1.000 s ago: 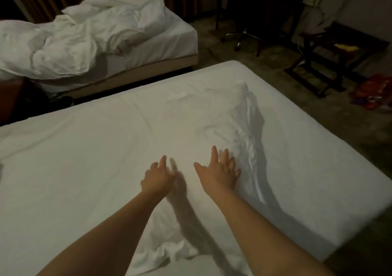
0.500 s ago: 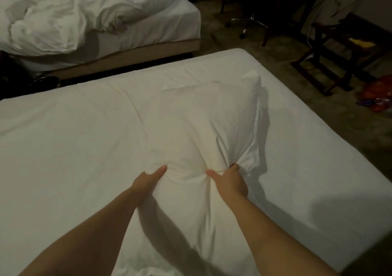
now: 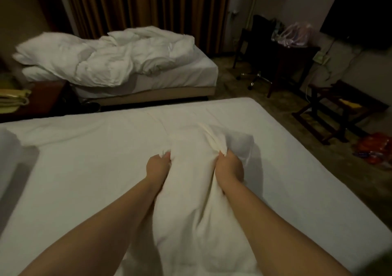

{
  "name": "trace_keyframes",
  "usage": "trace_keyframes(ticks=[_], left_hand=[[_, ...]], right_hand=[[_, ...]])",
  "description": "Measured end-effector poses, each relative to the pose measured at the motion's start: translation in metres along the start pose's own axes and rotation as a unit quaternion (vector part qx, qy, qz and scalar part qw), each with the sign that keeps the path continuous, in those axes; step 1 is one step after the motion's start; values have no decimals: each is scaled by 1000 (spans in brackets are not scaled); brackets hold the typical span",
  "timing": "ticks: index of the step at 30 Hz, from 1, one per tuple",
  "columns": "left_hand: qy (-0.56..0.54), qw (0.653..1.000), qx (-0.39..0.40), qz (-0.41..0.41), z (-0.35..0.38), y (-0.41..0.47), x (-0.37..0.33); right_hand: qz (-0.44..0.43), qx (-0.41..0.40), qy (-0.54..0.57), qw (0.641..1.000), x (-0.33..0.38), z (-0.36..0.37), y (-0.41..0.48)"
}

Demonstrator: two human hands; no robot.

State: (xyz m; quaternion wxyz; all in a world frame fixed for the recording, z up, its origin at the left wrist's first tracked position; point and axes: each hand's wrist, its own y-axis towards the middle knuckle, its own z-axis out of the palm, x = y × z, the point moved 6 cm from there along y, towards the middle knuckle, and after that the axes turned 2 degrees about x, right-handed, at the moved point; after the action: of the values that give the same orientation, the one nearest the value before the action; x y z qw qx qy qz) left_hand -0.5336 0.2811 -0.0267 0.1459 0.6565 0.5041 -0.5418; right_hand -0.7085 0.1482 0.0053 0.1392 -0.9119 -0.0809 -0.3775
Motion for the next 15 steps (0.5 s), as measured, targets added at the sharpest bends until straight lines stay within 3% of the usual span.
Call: trace_keyframes(ticks=[9, 15], left_hand=[[-54, 989, -108, 85, -256, -92, -9], [-82, 959, -216, 162, -454, -150, 2]], right_hand=[[-121, 11, 105, 987, 144, 38, -195], [-251, 24, 156, 955, 266, 77, -338]])
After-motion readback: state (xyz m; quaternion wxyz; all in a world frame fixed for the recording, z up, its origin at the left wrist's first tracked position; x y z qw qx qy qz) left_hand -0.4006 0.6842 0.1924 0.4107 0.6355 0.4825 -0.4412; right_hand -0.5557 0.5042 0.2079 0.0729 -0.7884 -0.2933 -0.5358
